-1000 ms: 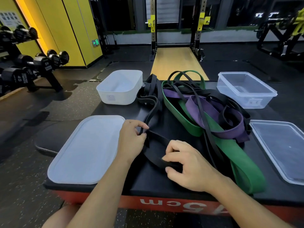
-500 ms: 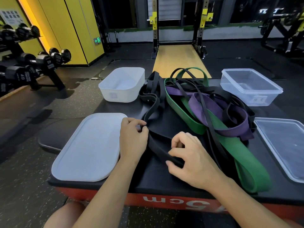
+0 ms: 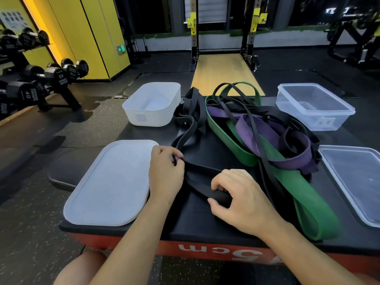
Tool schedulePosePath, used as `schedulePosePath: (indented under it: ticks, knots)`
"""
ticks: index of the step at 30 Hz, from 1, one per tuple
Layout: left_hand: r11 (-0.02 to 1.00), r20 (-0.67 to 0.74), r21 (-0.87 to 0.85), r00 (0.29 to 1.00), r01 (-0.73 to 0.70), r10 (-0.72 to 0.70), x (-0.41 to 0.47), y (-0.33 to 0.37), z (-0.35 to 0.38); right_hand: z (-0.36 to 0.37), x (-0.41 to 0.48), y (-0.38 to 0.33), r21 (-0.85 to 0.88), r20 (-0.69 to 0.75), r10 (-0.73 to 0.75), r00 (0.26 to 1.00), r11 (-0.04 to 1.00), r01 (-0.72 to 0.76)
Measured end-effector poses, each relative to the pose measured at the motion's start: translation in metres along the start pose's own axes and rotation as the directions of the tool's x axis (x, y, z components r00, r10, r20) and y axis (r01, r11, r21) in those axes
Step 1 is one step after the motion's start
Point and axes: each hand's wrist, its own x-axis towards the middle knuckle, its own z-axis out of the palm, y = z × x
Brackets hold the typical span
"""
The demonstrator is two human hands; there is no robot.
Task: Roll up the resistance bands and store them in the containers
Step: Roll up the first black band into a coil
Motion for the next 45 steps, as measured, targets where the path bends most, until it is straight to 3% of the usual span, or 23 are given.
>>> schedulePosePath:
  ticks: [6,14,20,23,28,35,45]
  knots:
    - [0.998,-0.008,-0.048,0.999,0.033,-0.034,-0.001,0.001,-0.001,0.0,0.001,0.003,0.026,0.023,-0.023,0.999,0.999,0.022]
    - [0.985,-0.045,-0.168,0.998,0.035,-0.043,0.001,0.001,-0.002,0.008,-0.001,0.011,-0.041,-0.095,0.199,0.975,0.978,-0.204]
    - [0.998,-0.058,-0.011,0.997,0.055,-0.055,-0.002,0.003,0.001,0.009,-0.001,0.01,-0.021,-0.009,0.291,0.957,0.956,-0.291]
    - [0.995,0.002,0.096,1.0,0.014,-0.015,-0.004,0.006,0.001,0.009,0.001,0.008,-0.025,-0.007,0.314,0.949,0.949,-0.314]
    - [0.96,0.161,0.27,0.987,-0.073,0.03,-0.009,0.009,0.002,0.011,0.002,0.011,-0.128,-0.026,0.28,0.96,0.951,-0.281]
    - [0.926,0.269,0.318,0.956,-0.204,0.118,-0.007,0.008,0.003,0.011,0.001,0.012,-0.16,-0.124,0.234,0.964,0.954,-0.252]
    - [0.982,0.12,0.149,0.988,-0.115,0.097,-0.006,0.006,0.004,0.008,0.001,0.011,-0.099,-0.025,0.242,0.97,0.965,-0.244]
